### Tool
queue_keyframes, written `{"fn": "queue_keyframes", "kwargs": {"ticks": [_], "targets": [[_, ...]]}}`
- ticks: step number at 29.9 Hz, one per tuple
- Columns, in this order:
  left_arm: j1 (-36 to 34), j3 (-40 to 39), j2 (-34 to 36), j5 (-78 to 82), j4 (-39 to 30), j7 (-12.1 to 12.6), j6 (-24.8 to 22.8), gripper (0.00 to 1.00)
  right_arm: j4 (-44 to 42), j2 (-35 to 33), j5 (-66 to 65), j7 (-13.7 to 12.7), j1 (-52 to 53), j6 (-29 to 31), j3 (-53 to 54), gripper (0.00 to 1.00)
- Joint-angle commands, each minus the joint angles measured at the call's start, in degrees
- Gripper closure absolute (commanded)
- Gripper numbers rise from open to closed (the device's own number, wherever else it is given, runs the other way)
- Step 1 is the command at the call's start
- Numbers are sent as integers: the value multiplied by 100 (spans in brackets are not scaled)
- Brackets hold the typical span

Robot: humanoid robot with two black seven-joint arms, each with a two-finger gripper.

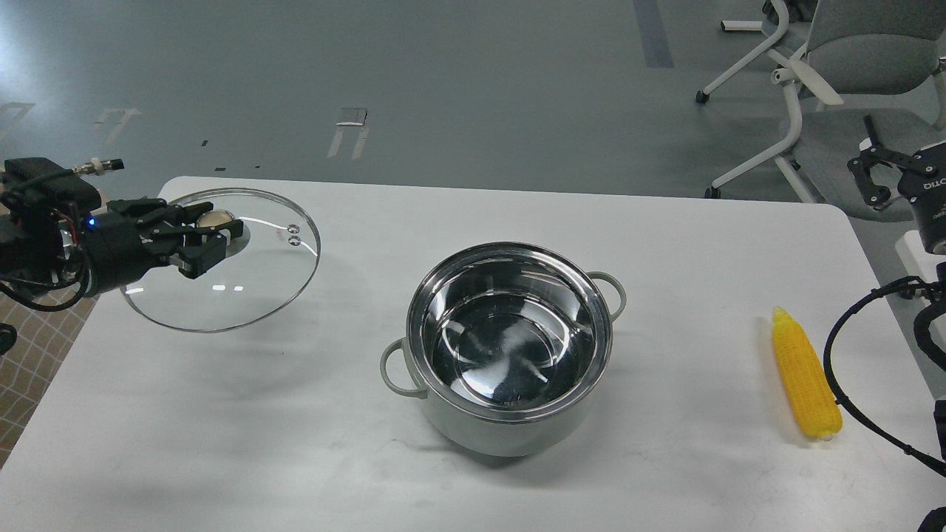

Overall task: Open pot and put corn in
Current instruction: 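Lift the glass lid off the pot and carry it beside the pot, then lower the lid onto the table, release it, raise the left gripper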

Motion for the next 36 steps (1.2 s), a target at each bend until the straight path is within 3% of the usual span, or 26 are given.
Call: {"fn": "queue_keyframes", "kwargs": {"ticks": [1, 10, 23, 26, 32, 36], "targets": [[208, 17, -282, 65, 480, 1, 151, 60, 7, -8, 0, 0, -32, 0, 8, 0], [447, 483, -457, 4, 578, 27, 679, 59, 25, 0, 0, 0, -68, 0, -1, 0], [640, 501, -555, -13, 622, 19, 855, 54, 34, -8, -17, 0, -111, 0, -89, 0], [710, 492, -616, -40, 631, 27, 899, 45, 34, -52, -61, -9, -217, 0, -150, 0], [789, 501, -616, -180, 639, 27, 960, 44, 25, -61, -53, 0, -226, 0, -159, 0], [789, 492, -616, -224, 639, 27, 987, 31, 34, -70, -53, -9, -217, 0, -150, 0]]}}
